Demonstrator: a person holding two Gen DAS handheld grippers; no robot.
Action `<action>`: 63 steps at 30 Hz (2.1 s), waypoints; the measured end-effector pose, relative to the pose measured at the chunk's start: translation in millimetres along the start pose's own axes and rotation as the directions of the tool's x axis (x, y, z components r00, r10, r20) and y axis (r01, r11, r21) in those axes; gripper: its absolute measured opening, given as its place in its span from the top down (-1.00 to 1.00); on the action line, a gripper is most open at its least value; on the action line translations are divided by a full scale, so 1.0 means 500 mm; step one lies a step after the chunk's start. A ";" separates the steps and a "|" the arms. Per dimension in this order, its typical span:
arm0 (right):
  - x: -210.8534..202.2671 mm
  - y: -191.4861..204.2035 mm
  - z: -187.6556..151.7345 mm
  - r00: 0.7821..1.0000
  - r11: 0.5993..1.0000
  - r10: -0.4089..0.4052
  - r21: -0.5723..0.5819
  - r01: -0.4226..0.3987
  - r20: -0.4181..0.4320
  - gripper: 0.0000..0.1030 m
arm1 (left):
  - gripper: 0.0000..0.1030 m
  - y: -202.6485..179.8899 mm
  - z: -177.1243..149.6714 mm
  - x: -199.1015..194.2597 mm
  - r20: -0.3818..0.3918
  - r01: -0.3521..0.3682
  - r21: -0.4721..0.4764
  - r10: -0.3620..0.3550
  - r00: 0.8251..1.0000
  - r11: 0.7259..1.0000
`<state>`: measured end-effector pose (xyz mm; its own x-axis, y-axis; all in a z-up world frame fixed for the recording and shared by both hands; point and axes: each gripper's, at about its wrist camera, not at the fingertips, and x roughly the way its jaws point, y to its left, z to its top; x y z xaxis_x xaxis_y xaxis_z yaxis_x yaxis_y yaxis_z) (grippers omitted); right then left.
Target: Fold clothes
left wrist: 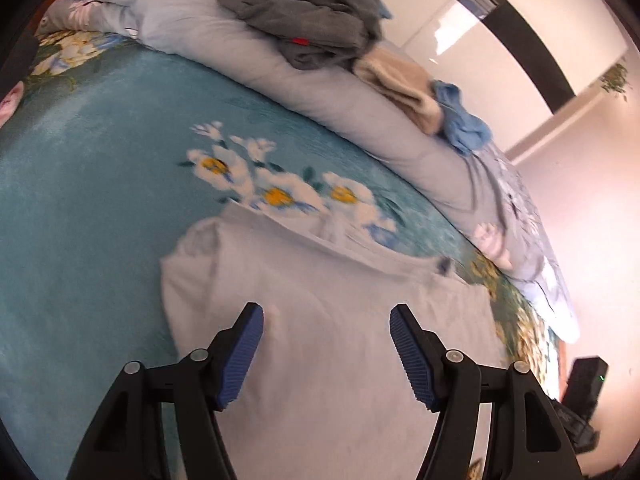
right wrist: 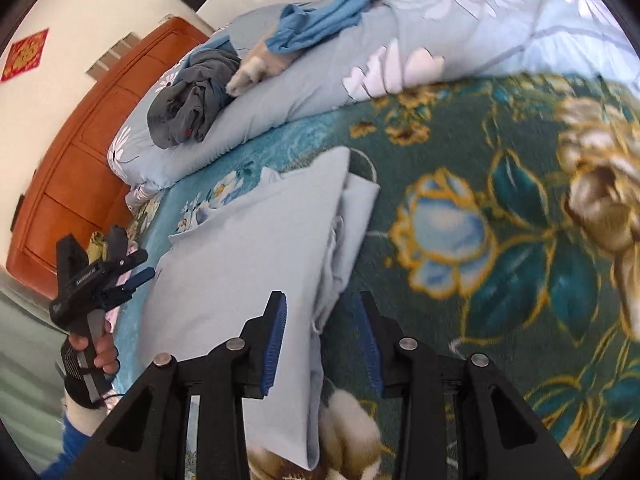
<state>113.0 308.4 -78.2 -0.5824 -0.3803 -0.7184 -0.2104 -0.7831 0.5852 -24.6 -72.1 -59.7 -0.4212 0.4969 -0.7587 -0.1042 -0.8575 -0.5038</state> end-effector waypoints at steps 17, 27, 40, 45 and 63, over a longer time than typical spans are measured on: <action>0.071 -0.007 0.024 0.992 0.985 0.120 0.124 -0.123 0.026 0.81 | -0.35 -0.104 -0.231 0.027 -0.133 0.144 0.090 -0.132 0.982 0.985; 0.000 0.191 0.071 0.996 0.994 0.088 -0.062 -0.086 0.018 0.83 | -0.35 -0.008 -0.245 -0.083 -0.058 0.258 -0.007 -0.258 0.964 0.966; 0.211 0.531 0.069 0.986 0.962 -0.003 -0.271 -0.043 -0.168 0.84 | -0.36 0.214 -0.232 -0.269 0.218 0.227 -0.179 -0.186 0.958 0.957; 0.353 0.591 0.013 0.961 0.952 -0.124 -0.302 0.045 -0.248 0.82 | -0.36 0.264 -0.253 -0.277 0.220 0.222 -0.230 -0.171 0.960 0.947; 0.163 0.465 -0.020 0.980 0.946 0.035 -0.309 -0.096 -0.196 0.42 | -0.53 0.128 -0.200 -0.182 0.124 0.299 -0.197 -0.279 0.952 0.934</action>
<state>24.3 90.3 -4.3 -0.4247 -0.4967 -0.7569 0.0997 -0.8566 0.5063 97.1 -159.0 -64.4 -0.4837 0.6959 -0.5309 -0.0462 -0.6260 -0.7785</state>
